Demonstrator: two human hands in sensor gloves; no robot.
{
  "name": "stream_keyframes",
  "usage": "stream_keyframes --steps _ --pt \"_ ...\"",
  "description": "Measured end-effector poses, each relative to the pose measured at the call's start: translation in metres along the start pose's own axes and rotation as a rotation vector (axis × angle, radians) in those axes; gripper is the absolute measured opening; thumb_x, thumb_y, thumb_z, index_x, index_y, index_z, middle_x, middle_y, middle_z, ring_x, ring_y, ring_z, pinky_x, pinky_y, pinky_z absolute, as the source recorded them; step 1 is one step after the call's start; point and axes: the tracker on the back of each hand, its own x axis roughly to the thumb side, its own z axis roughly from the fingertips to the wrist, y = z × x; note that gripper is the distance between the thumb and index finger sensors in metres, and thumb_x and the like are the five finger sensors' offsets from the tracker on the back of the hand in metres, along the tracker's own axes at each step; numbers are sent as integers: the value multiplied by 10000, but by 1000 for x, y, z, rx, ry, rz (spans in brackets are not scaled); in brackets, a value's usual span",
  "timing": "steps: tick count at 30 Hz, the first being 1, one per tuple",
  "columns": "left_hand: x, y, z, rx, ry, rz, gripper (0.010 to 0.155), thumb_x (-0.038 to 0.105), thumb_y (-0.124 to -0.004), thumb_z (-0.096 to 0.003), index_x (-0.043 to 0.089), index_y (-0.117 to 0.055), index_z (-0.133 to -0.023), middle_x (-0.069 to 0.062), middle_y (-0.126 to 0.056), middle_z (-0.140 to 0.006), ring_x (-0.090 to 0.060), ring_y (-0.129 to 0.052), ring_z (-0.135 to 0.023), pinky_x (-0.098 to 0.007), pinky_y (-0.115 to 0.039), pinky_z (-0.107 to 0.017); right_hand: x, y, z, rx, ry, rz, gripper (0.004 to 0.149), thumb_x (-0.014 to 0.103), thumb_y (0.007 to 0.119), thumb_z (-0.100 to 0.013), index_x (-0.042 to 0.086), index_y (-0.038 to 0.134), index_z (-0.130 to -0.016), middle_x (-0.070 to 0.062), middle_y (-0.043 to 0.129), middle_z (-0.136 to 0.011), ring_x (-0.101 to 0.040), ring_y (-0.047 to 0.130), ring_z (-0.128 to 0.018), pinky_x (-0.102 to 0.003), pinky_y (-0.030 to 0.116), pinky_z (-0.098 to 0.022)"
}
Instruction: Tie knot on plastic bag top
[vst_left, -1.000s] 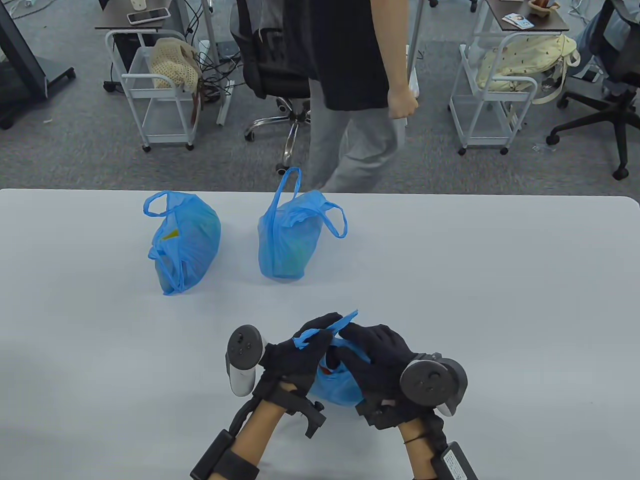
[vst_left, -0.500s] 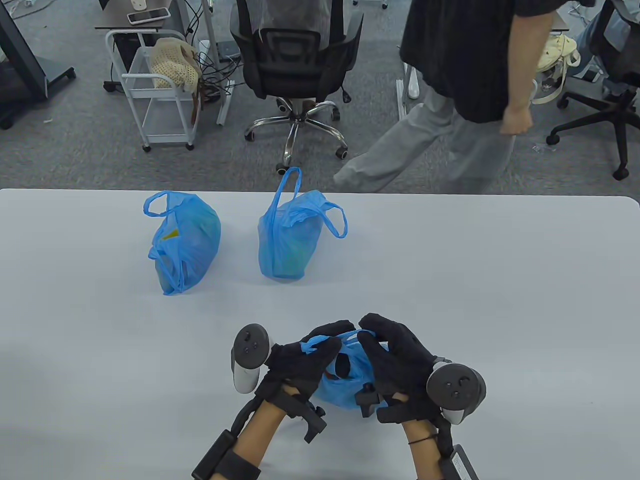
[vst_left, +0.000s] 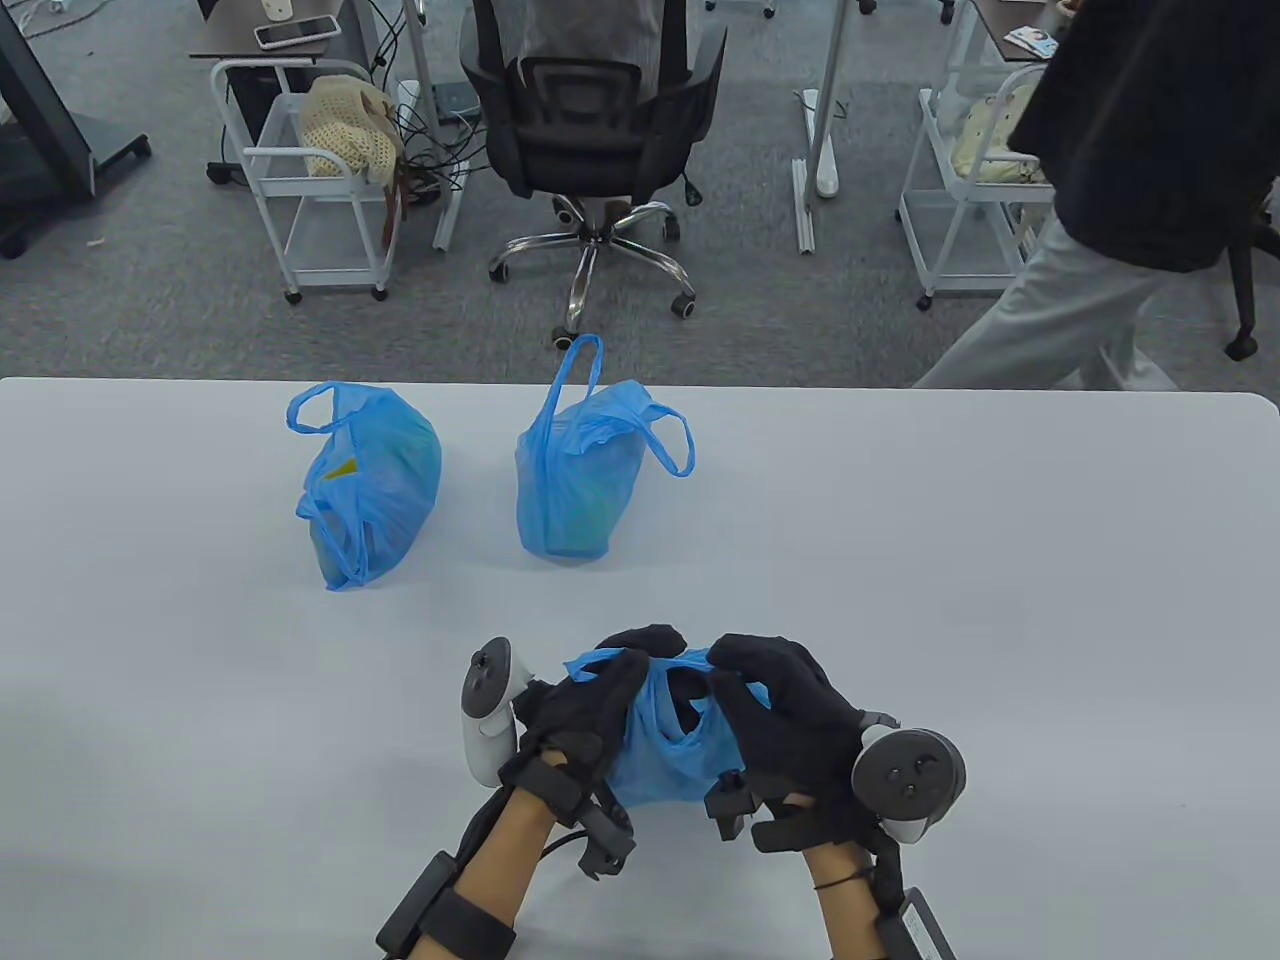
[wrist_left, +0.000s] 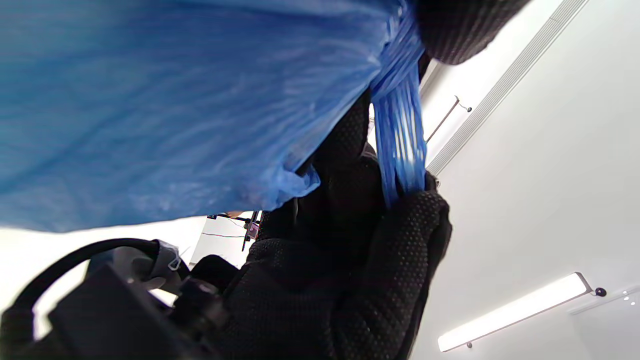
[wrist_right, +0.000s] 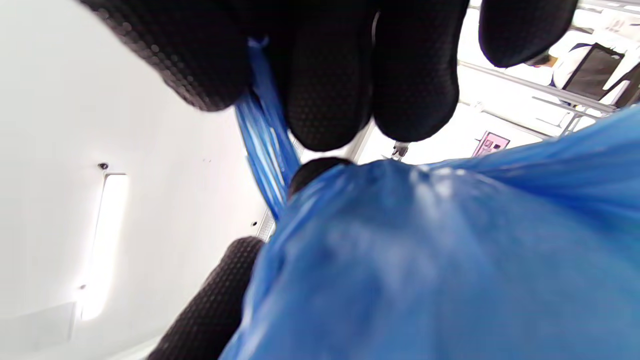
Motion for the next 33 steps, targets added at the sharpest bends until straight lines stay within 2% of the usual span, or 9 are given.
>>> stream_keyframes --steps 3,6,11,18,23,25,28,30,33 --pt "1 1 0 6 -6 -2 445 523 -618 -577 369 -733 -979 52 -990 -909 -161 -1076 -607 -496 -758 -676 1 3 0 46 -12 16 355 418 854 -469 172 925 -714 -173 874 -832 -476 807 -823 -715 588 -559" --pt "2 2 0 8 -8 0 439 531 -649 -572 367 -739 -969 50 -972 -931 -153 -1074 -607 -489 -763 -678 1 5 0 83 -14 36 351 418 852 -468 166 930 -699 -198 826 -888 -504 755 -857 -725 563 -566" --pt "2 0 0 4 -3 -12 425 517 -731 -554 368 -749 -951 48 -943 -958 -135 -1073 -598 -474 -775 -675 -3 9 -1 170 23 88 341 415 850 -472 161 939 -682 -215 800 -915 -517 726 -877 -732 549 -569" --pt "7 3 1 75 -15 -99 369 384 -842 -531 359 -802 -898 39 -967 -914 -94 -1099 -551 -432 -816 -665 -9 11 -2 235 76 132 315 413 859 -471 192 955 -673 -214 820 -901 -516 754 -860 -733 562 -561" --pt "9 6 2 114 -31 -122 349 314 -879 -507 348 -842 -852 32 -999 -845 -78 -1124 -520 -402 -844 -660 -11 11 -3 265 103 134 332 421 847 -475 182 954 -680 -200 843 -885 -501 787 -843 -728 578 -559" --pt "11 5 2 103 -34 -111 348 299 -880 -503 344 -844 -846 26 -993 -840 -83 -1123 -534 -401 -837 -672 -14 8 -3 237 119 131 355 436 820 -485 175 950 -687 -183 868 -861 -485 821 -821 -716 601 -556" --pt "13 3 1 78 -40 -121 345 282 -886 -496 339 -855 -834 19 -994 -833 -85 -1126 -545 -404 -825 -686 -20 2 -2 150 139 90 398 419 765 -501 170 889 -785 -160 900 -823 -459 864 -785 -703 624 -548" --pt "14 1 0 42 -40 -129 343 271 -890 -491 335 -865 -827 15 -998 -828 -105 -1126 -547 -412 -816 -692 -25 -1 -1 109 163 28 439 318 742 -491 147 798 -890 -179 856 -874 -483 823 -819 -718 592 -557" --pt "15 -5 -3 -39 -24 -164 343 259 -895 -488 332 -873 -822 10 -999 -828 -112 -1126 -564 -427 -796 -706 -31 2 -3 233 146 -10 600 231 774 -450 160 615 -1024 -203 635 -1059 -574 505 -976 -750 379 -602"
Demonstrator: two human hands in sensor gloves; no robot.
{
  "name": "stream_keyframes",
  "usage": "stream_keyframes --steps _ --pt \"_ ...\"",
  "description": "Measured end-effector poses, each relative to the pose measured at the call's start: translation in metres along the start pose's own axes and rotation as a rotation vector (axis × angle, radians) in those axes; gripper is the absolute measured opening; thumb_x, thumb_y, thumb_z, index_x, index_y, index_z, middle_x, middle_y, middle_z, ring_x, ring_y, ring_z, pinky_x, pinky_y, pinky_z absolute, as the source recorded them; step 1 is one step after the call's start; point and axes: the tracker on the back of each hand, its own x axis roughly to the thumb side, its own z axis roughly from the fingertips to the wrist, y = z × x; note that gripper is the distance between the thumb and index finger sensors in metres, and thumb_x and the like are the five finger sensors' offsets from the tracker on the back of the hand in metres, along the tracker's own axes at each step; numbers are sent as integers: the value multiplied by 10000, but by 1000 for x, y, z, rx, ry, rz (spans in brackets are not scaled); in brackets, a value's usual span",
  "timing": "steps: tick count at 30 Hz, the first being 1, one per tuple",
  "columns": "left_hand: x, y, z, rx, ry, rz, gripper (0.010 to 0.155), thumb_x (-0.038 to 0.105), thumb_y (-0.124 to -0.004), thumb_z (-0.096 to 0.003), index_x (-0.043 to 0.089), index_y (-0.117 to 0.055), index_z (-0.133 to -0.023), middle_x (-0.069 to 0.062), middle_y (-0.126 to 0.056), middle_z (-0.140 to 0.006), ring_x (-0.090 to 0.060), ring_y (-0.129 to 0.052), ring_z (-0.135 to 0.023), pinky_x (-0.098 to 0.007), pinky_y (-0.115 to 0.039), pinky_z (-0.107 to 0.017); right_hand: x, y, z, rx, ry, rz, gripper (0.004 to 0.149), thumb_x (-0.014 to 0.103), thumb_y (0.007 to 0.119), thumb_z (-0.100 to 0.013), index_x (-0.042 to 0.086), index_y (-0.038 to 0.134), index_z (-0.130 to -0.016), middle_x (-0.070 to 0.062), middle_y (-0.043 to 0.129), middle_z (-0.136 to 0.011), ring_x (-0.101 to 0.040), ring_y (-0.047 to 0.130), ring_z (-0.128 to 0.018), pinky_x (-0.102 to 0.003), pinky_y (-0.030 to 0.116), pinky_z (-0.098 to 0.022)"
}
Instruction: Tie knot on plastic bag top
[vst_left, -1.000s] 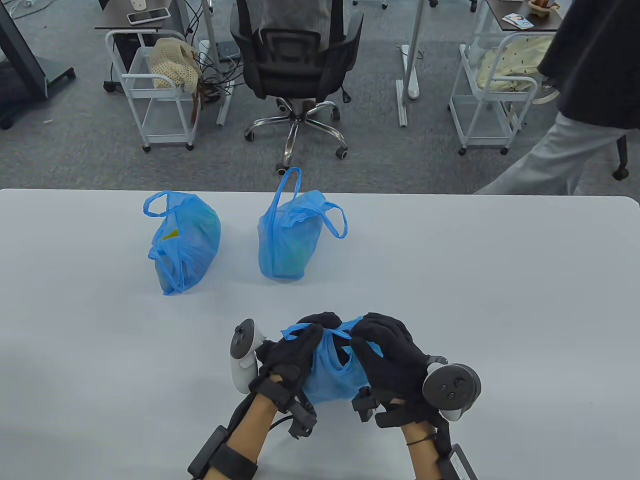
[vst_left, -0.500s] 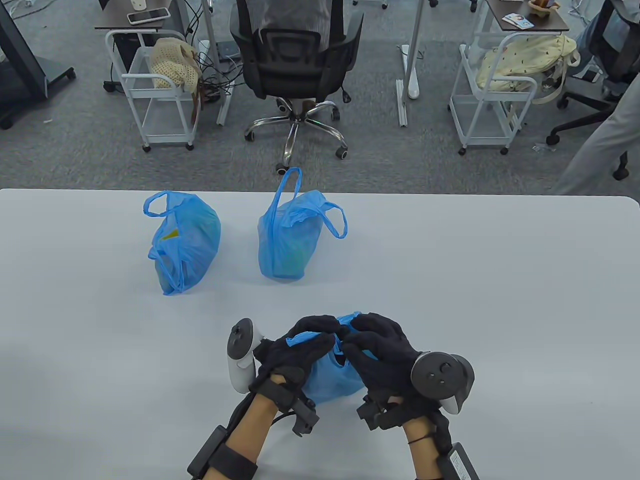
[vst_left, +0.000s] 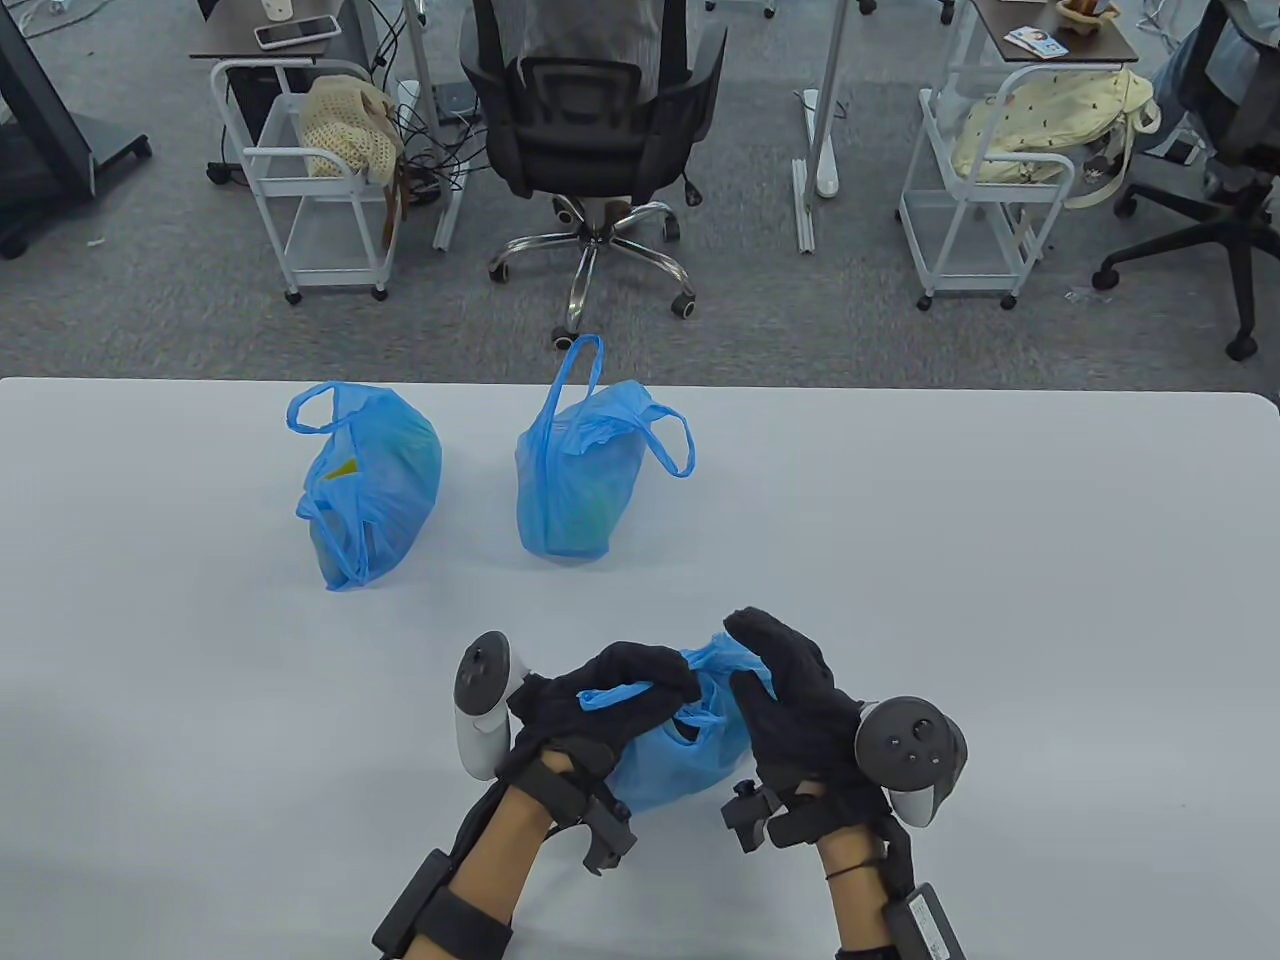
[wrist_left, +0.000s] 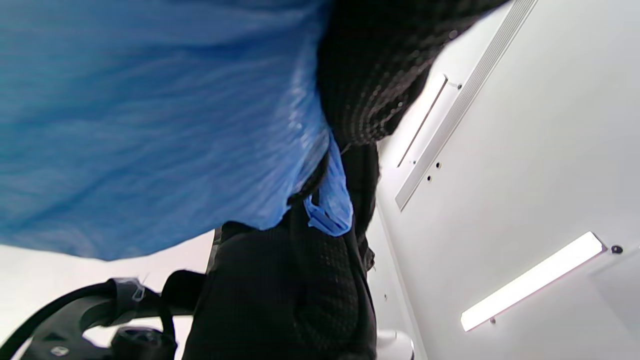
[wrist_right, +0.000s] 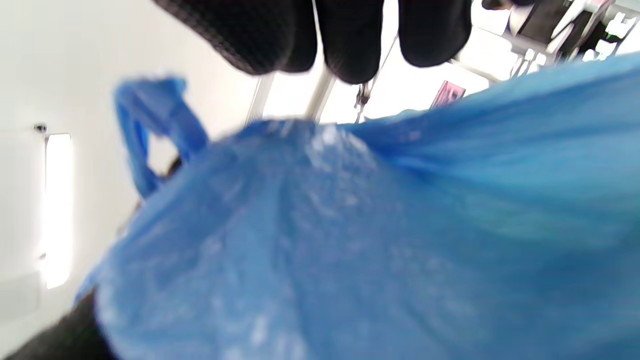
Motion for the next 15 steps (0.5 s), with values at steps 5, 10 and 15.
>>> stream_keyframes --steps 5,10,15 --pt "6 -4 -2 -71 21 -117 345 239 -902 -483 328 -882 -815 3 -997 -824 -129 -1123 -577 -442 -774 -718 -7 10 -2 180 63 63 613 218 793 -457 226 595 -1037 -117 790 -975 -526 585 -984 -759 364 -608" --pt "16 4 1 -17 27 -341 343 212 -901 -481 321 -896 -806 -19 -994 -826 -155 -1118 -591 -465 -746 -726 -4 5 -3 96 36 140 480 222 853 -434 179 783 -907 -60 965 -719 -378 892 -771 -726 550 -583" --pt "29 8 8 129 -49 -607 338 212 -905 -475 357 -924 -779 -3 -991 -822 -160 -1115 -613 -466 -741 -726 -1 9 -2 105 20 156 473 222 853 -433 166 793 -898 -73 969 -702 -370 909 -738 -721 574 -575"
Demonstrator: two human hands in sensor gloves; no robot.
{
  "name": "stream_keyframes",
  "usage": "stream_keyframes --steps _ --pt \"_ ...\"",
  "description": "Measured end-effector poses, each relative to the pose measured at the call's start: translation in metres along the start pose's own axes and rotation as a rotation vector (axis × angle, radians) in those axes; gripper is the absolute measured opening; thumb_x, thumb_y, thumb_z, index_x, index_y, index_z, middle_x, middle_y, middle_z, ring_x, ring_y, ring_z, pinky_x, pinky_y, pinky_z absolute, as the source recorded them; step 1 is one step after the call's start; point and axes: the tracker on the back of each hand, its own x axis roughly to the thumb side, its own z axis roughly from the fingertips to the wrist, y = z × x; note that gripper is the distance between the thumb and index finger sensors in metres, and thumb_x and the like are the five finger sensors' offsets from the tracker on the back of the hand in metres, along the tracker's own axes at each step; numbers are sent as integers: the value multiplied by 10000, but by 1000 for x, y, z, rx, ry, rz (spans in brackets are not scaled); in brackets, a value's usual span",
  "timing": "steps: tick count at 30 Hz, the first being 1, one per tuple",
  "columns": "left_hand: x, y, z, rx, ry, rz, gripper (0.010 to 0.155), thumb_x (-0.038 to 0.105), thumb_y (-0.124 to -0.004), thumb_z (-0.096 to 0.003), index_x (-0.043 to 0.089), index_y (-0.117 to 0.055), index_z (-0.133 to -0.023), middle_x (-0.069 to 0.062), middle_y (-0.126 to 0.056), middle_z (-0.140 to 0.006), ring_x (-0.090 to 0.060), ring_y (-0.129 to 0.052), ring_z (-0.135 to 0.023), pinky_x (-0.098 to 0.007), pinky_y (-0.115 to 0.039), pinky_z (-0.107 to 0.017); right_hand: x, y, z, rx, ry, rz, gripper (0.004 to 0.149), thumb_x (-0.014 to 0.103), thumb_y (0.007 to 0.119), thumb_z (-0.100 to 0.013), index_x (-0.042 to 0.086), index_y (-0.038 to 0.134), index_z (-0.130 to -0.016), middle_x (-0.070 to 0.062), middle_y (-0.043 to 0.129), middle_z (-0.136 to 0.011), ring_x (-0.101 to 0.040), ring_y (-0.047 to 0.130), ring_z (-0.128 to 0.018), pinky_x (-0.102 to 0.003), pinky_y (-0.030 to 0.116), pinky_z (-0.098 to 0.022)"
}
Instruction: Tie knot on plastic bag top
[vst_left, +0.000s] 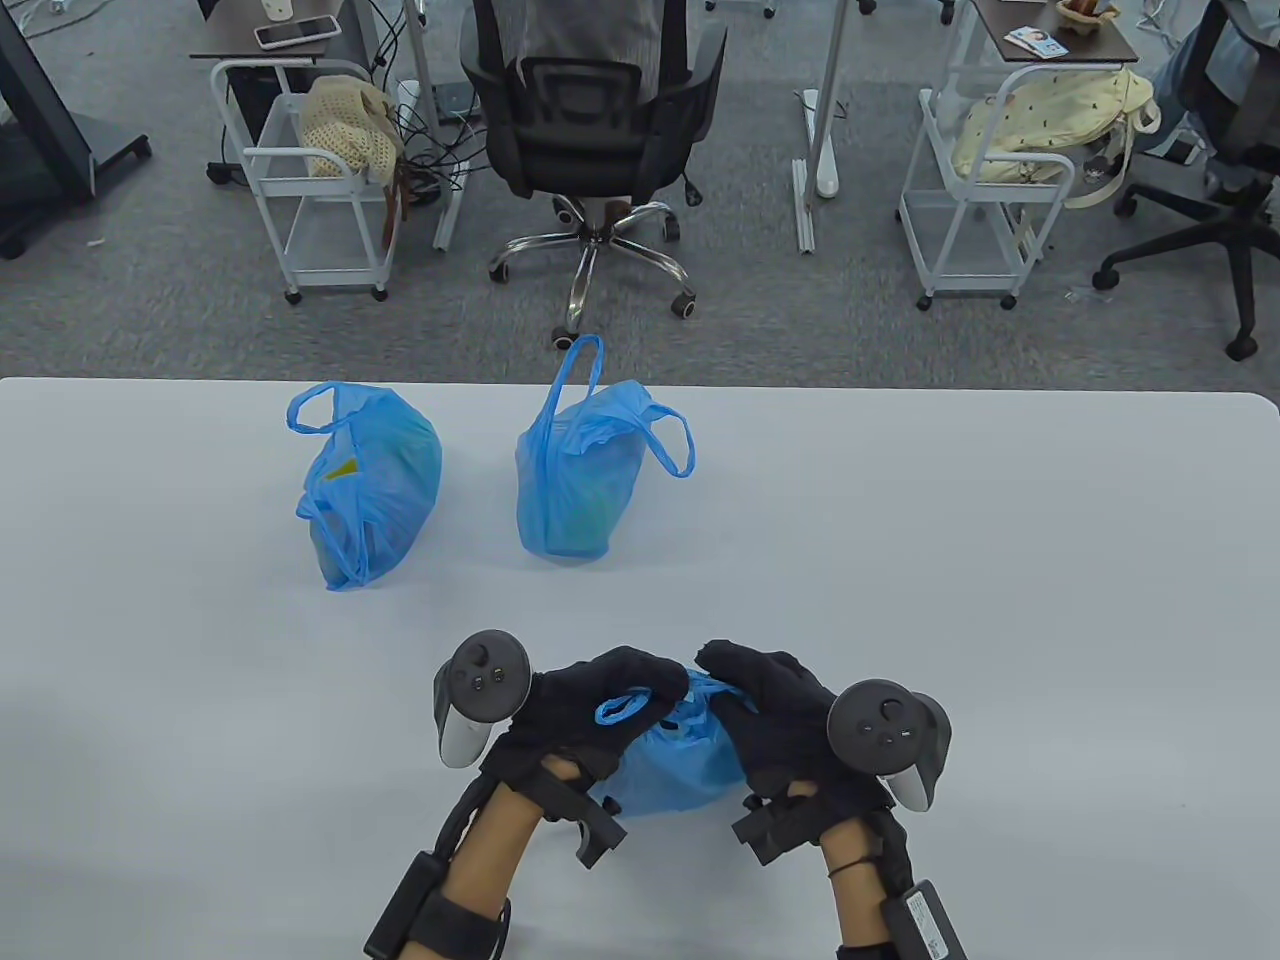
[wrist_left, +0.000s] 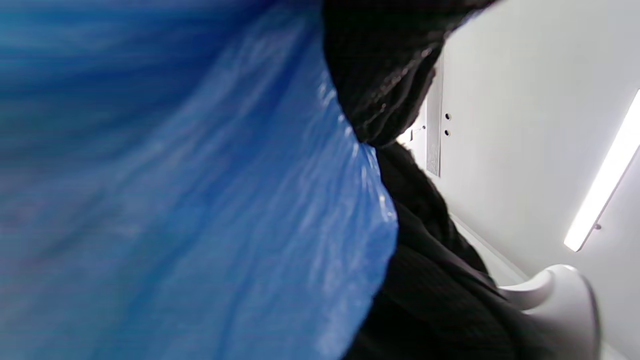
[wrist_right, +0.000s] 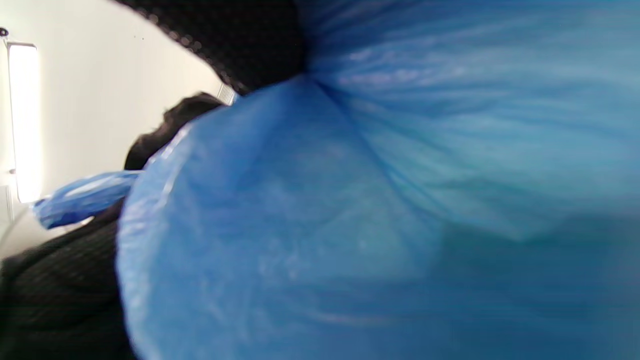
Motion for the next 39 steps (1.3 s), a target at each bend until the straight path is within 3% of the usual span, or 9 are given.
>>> stream_keyframes --steps 5,15,22,26,28,31,34,36,39 --pt "11 -4 7 177 -93 -345 330 237 -904 -473 393 -931 -763 24 -991 -823 -135 -1117 -641 -442 -749 -726 5 6 0 27 -17 38 480 238 852 -438 160 785 -907 -74 970 -703 -373 909 -746 -720 575 -576" --pt "30 -19 15 308 -214 -678 326 258 -888 -484 404 -908 -774 63 -958 -852 -114 -1092 -713 -407 -706 -742 2 5 0 42 -2 -17 486 278 846 -451 148 782 -915 -59 996 -670 -358 939 -736 -722 584 -573" --pt "30 -17 16 317 -255 -545 328 257 -864 -490 391 -893 -789 64 -925 -895 -119 -1061 -774 -406 -664 -758 -10 6 0 53 134 -223 540 367 680 -537 81 648 -993 -39 1028 -620 -357 979 -707 -690 609 -572" --pt "29 -16 16 304 -279 -429 329 250 -862 -490 381 -895 -790 76 -917 -909 -122 -1052 -795 -413 -640 -767 -15 6 1 33 224 -191 578 321 705 -535 42 546 -1016 -38 1032 -596 -339 1012 -662 -653 663 -553" --pt "28 -17 14 282 -286 -396 330 248 -862 -487 377 -898 -789 74 -919 -910 -124 -1055 -795 -414 -638 -766 -14 6 0 43 209 -142 625 320 746 -524 65 494 -1036 -41 1000 -649 -350 985 -688 -659 657 -557" --pt "28 -18 13 249 -282 -351 333 250 -859 -489 378 -897 -794 79 -918 -917 -123 -1054 -804 -416 -627 -774 -13 8 1 44 190 -140 731 346 819 -498 119 424 -1070 -155 827 -869 -449 864 -788 -696 607 -565" --pt "25 -18 11 205 -266 -284 336 246 -856 -491 367 -896 -802 70 -918 -924 -133 -1050 -811 -425 -619 -777 -11 7 0 26 144 -82 626 374 833 -489 149 599 -1025 -188 789 -917 -461 840 -814 -698 607 -565" --pt "24 -18 10 195 -263 -276 341 248 -855 -490 360 -894 -809 65 -919 -927 -134 -1054 -810 -428 -619 -776 -9 6 0 -1 113 -42 471 360 827 -491 162 770 -914 -153 868 -854 -425 901 -769 -690 633 -555" --pt "21 -18 8 159 -235 -246 350 257 -840 -501 340 -877 -839 35 -911 -941 -155 -1047 -817 -435 -613 -776 -5 2 1 -71 82 24 369 335 835 -481 172 862 -812 -107 964 -730 -382 979 -678 -682 662 -538"
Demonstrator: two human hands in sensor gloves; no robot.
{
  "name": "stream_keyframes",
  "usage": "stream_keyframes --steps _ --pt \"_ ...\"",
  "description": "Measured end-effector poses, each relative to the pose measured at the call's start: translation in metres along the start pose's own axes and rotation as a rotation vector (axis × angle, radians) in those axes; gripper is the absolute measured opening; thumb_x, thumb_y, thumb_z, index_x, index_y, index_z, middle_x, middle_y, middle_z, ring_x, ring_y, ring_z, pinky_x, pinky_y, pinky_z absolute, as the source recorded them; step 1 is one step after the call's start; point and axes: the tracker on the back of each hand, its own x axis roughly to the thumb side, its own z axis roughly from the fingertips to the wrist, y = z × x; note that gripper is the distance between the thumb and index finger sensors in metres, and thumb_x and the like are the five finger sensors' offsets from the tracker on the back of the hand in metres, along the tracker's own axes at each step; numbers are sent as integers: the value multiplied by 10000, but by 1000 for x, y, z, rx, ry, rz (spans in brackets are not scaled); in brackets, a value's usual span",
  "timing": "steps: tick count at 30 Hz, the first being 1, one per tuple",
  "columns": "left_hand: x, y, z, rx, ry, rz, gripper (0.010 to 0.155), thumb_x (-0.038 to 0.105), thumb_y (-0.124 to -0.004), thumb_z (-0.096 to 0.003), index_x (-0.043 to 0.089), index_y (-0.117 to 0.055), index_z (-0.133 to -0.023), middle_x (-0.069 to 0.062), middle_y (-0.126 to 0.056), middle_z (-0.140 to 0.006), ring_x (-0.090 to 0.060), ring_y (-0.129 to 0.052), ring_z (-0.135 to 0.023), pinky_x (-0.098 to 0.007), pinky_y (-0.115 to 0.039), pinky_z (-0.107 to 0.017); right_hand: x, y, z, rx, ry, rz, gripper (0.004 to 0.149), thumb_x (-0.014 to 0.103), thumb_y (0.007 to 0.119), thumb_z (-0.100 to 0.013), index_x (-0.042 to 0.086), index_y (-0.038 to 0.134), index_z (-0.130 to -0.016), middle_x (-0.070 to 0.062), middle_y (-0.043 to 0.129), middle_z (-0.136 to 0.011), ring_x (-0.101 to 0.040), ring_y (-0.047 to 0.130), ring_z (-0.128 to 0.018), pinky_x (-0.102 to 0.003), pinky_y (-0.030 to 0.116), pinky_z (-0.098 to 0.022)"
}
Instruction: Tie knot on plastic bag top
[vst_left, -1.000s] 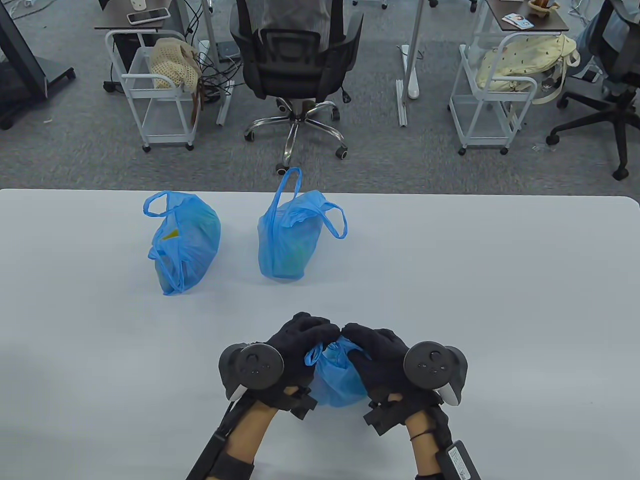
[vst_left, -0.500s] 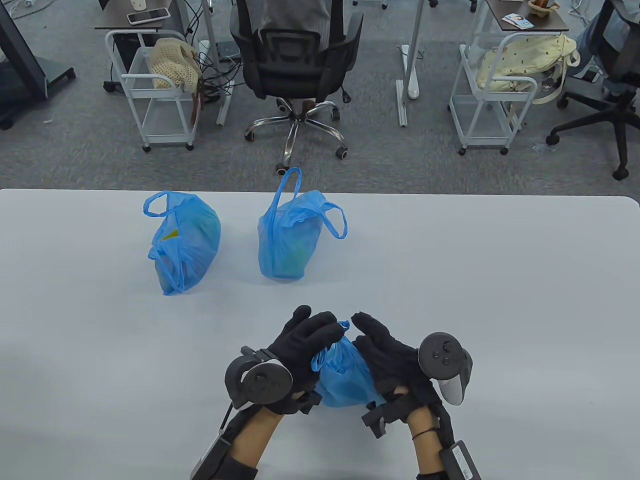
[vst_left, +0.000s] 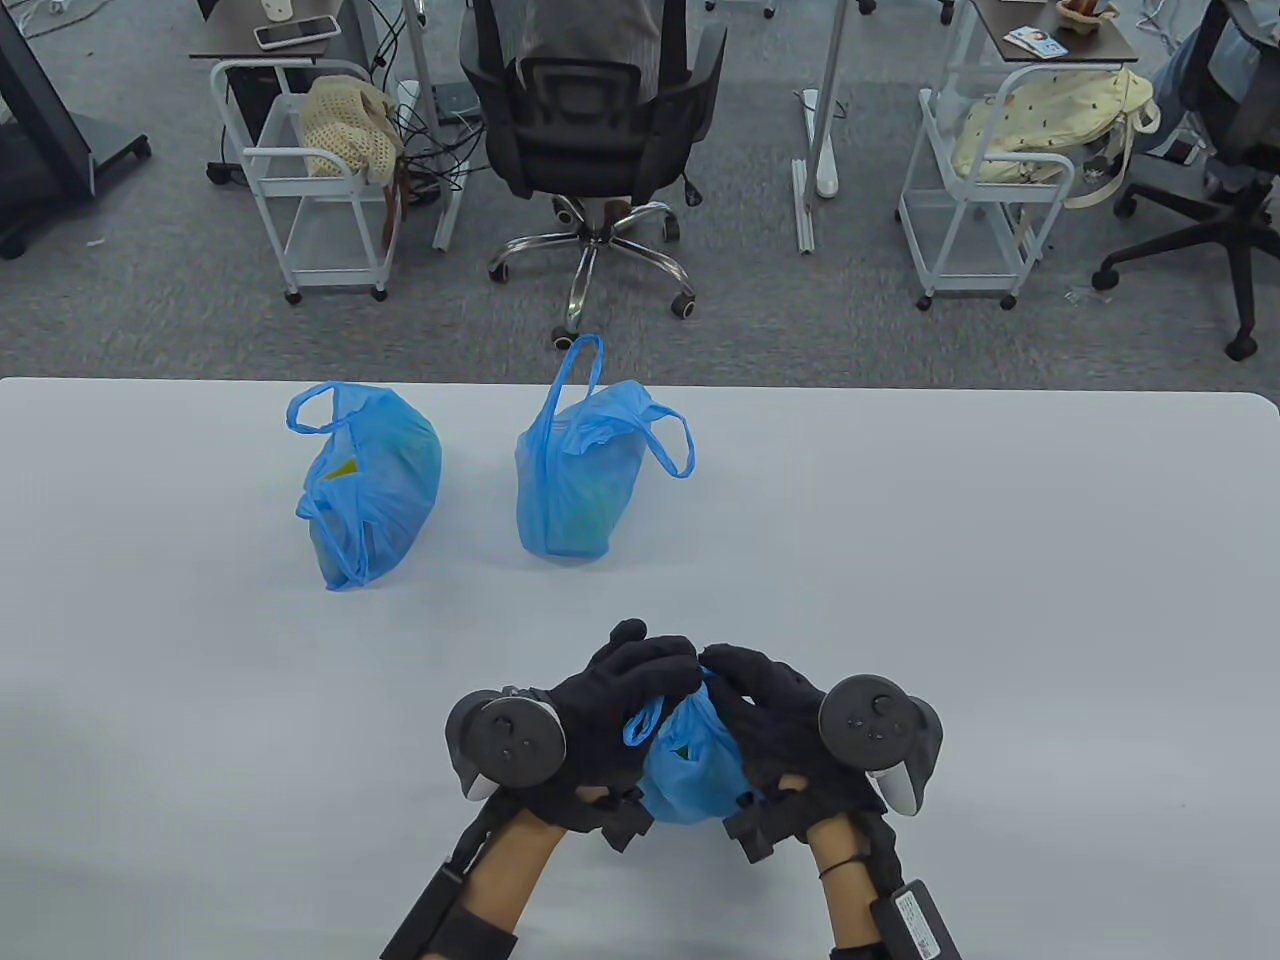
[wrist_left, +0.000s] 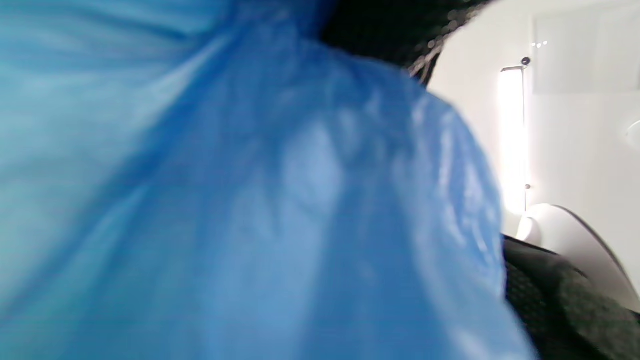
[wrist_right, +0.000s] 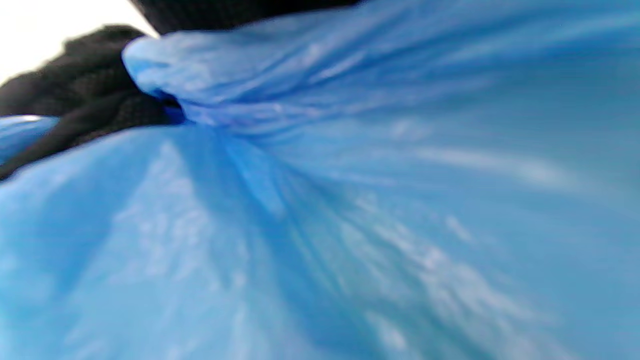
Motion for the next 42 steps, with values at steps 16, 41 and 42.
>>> stream_keyframes --steps 16,41,42 --pt "-35 19 3 8 289 124 465 422 -703 -545 231 -849 -943 -71 -930 -956 -279 -995 -821 -511 -614 -746 4 -24 6 -238 -42 236 366 360 811 -483 133 862 -766 -99 969 -674 -400 970 -662 -676 668 -524" --pt "-54 32 6 -50 488 -215 445 457 -708 -539 232 -951 -836 -54 -1027 -836 -271 -1059 -711 -513 -672 -698 -21 -38 4 -222 43 559 363 369 827 -468 132 886 -737 -92 991 -637 -393 986 -641 -672 672 -525" --pt "-55 31 5 -65 500 -239 445 458 -706 -540 232 -951 -835 -52 -1029 -834 -270 -1060 -710 -514 -672 -697 -23 -39 4 -217 56 559 363 369 828 -468 130 887 -735 -91 992 -633 -394 985 -640 -672 672 -525"
